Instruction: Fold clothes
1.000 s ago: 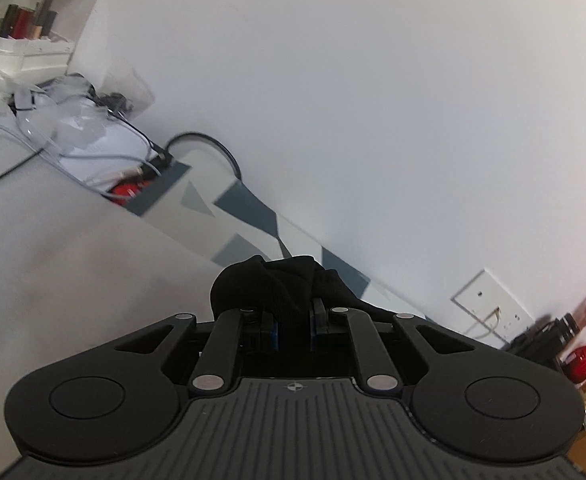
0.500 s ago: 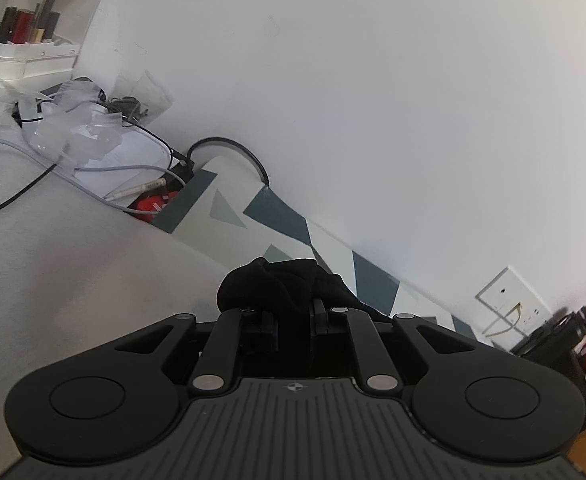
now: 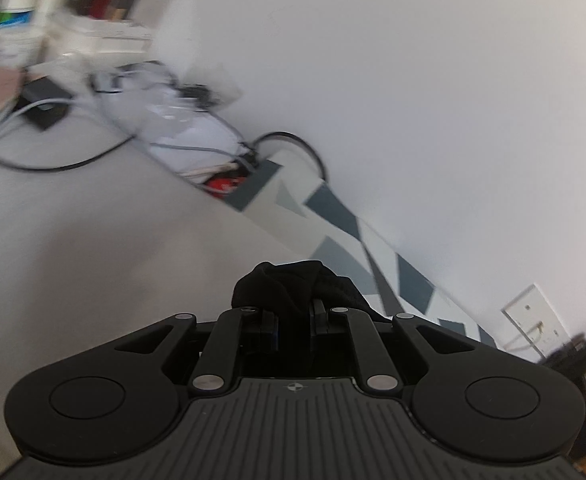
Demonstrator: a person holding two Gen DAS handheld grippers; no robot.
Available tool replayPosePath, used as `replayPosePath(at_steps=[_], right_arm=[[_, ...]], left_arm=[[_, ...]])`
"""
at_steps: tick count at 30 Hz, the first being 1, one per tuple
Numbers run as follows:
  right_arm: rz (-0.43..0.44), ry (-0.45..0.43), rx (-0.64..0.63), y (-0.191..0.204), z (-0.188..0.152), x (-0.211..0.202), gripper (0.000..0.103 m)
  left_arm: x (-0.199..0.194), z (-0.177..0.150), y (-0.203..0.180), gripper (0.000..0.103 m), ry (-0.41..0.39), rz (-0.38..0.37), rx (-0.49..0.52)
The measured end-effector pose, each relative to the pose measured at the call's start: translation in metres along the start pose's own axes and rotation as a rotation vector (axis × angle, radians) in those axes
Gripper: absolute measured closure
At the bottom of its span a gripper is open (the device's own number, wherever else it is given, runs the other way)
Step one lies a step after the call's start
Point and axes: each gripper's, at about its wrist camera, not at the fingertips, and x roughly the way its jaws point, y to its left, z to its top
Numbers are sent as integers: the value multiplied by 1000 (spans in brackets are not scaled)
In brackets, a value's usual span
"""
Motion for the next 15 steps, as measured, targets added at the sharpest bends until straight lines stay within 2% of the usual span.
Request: replayPosePath(at_steps=[3, 6, 8, 9, 10, 11, 13, 15], right_arm=[[21, 77, -28, 11, -20, 26, 1], [70, 105, 9, 5, -29, 28, 1], [100, 114, 22, 0, -31, 28, 1], [104, 114, 26, -2, -32, 28, 1], [106, 112, 33, -6, -32, 27, 1], [108, 110, 41, -10, -33, 27, 1], [114, 111, 63, -18, -33, 25, 1], [129, 110, 87, -26, -36, 21, 1]], left_arm=[[-11, -7, 7, 90, 0, 35, -38], [-17, -14, 7, 88, 37, 65, -50], [-23, -17, 1, 79, 55, 91, -50], [-27, -17, -4, 69, 43, 99, -41], [-32, -16, -11, 52, 26, 106, -27], [-38, -15, -19, 42, 5, 114, -3], [-47, -15, -40, 13, -20, 108, 67], [-44, -23, -66, 8, 4, 59, 157]])
